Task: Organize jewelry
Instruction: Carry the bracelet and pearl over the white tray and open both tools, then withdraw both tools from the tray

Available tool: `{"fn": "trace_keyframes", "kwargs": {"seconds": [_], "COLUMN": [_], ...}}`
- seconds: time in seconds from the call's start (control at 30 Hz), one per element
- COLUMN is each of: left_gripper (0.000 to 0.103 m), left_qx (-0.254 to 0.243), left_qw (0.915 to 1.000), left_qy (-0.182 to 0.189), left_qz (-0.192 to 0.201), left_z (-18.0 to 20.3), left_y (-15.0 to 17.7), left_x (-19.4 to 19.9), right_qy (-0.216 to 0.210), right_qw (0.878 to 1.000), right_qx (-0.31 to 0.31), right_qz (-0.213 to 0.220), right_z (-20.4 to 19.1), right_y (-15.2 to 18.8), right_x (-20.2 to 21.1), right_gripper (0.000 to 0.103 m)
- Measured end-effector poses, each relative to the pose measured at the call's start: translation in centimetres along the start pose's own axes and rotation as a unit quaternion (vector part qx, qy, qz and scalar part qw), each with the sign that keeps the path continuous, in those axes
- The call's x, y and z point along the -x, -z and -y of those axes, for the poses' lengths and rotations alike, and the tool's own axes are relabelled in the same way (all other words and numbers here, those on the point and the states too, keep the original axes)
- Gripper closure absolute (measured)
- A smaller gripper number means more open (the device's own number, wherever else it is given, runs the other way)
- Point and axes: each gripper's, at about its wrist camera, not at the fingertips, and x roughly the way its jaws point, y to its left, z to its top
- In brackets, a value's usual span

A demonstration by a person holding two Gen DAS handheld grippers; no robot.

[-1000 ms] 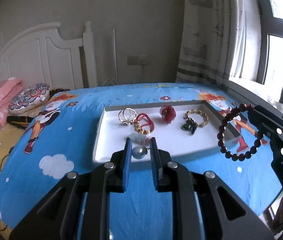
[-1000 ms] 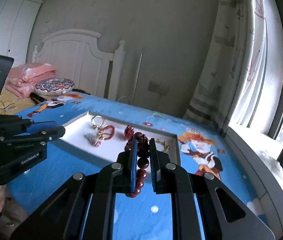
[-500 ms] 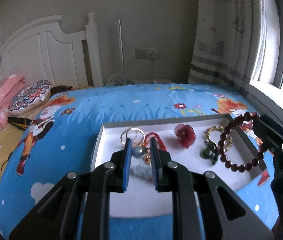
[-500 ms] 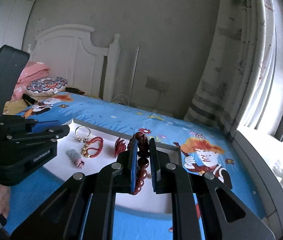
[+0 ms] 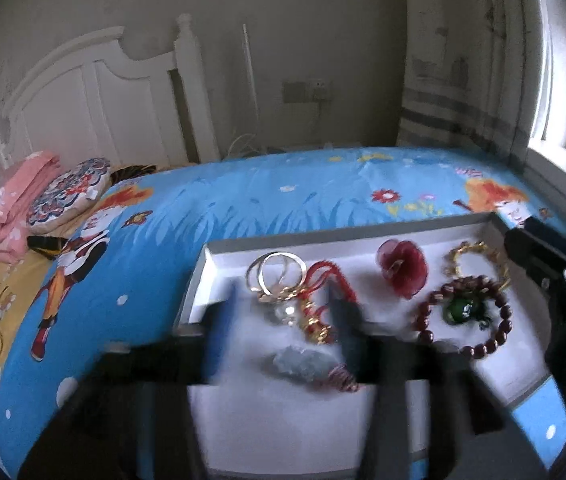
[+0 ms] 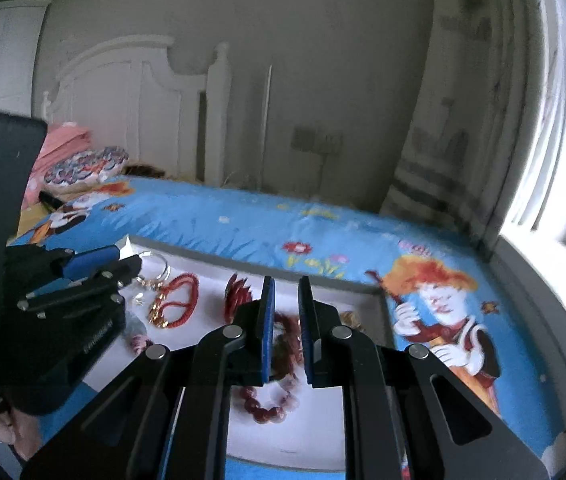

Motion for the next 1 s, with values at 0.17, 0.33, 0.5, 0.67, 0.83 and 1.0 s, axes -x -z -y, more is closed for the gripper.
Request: {"fn": "trace_keyframes", "kwargs": {"seconds": [0.17, 0.33, 0.5, 0.67, 0.83, 1.0], "left_gripper": [0.027, 0.012, 0.005, 0.005, 0.005, 0.005], "left_qx": [0.005, 0.013, 0.006, 0.013, 0.028, 0.019], "left_qw": [0.9996, 0.9991, 0.9976, 0.9976, 0.9968, 0.9978], "left_qy": [-0.022, -0.021, -0.018, 0.003, 0.010, 0.009], "left_qz": [0.015, 0.034, 0.066, 0.068, 0.074, 0.064], "left_z": [-0.6, -1.2, -1.6, -2.2, -2.6, -2.0], "left_y": [0.4, 0.2, -0.2, 0.2, 2.1, 3.3], "left_x": [0.8, 2.4, 5.1, 7.3, 9.4, 9.9], "right_qy": [0.002, 0.004, 0.008, 0.009, -0.008, -0.008], "right_qw": [1.000, 1.000, 1.000, 1.000, 0.999, 0.999], "right_qx": [-0.010, -0.012, 0.002, 0.007, -0.023, -0.016], "right_qz": [0.004, -0.002, -0.004, -0.015, -0.024, -0.026], "right_z": [0.8, 1.3, 1.4, 1.4, 1.8, 1.7], "right_y": [0.3, 0.6, 0.6, 1.3, 2.6, 3.1], "right_x": [0.5, 1.4, 2.7, 3.9, 5.7, 7.1], "right_gripper": [0.059, 0.057, 0.041, 0.031, 0.022, 0.019]}}
